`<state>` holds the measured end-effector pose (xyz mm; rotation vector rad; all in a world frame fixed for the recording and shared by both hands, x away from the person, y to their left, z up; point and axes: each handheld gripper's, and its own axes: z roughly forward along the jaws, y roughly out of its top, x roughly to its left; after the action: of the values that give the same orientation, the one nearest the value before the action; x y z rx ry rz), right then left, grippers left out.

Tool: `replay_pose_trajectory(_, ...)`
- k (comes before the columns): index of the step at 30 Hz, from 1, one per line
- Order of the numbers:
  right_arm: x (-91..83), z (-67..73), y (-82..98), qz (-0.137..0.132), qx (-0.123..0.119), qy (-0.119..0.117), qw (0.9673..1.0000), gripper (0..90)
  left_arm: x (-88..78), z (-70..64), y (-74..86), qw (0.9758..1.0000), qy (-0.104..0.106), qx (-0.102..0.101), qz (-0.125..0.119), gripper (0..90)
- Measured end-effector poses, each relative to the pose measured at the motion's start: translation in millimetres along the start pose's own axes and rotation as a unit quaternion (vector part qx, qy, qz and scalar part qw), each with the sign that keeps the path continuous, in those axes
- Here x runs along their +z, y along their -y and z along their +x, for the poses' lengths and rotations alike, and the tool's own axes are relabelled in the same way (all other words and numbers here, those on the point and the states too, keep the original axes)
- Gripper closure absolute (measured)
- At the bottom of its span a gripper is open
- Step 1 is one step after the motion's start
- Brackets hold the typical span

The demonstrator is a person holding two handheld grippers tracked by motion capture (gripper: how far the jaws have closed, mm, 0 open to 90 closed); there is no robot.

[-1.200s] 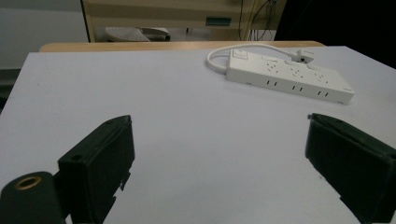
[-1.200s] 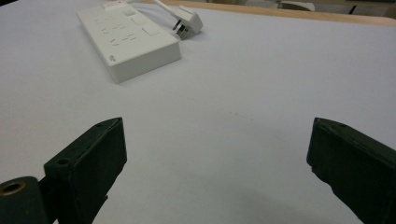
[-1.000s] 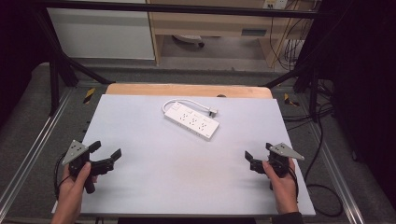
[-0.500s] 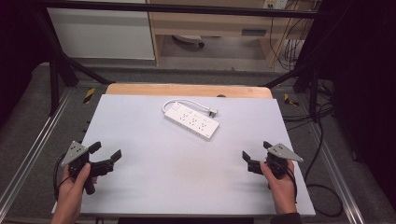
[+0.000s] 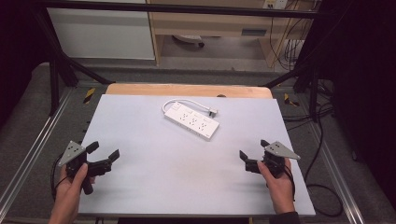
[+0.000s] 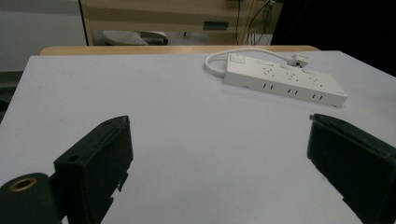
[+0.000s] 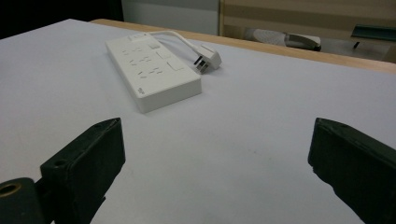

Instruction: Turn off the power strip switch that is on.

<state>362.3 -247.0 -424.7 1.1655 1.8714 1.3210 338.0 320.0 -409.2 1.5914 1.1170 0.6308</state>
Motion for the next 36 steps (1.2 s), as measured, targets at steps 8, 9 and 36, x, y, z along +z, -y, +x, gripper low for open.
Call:
replay_pose_trajectory(8,6.5,4.1,-10.1,0.016,-0.007,-0.009,0.9998,3.7,3.4,0.6,-1.3,0.9999,0.01,-0.001,0.0,5.2)
replay_pose_trajectory(9,6.5,4.1,-10.1,0.016,-0.007,-0.009,0.9998,3.7,3.9,0.8,-1.9,0.9999,0.011,-0.003,-0.002,5.2)
replay_pose_trajectory(36,66.7,19.7,-82.4,0.049,-0.018,-0.037,0.998,4.1,16.4,-0.7,0.2,0.9993,0.013,0.026,0.026,5.1)
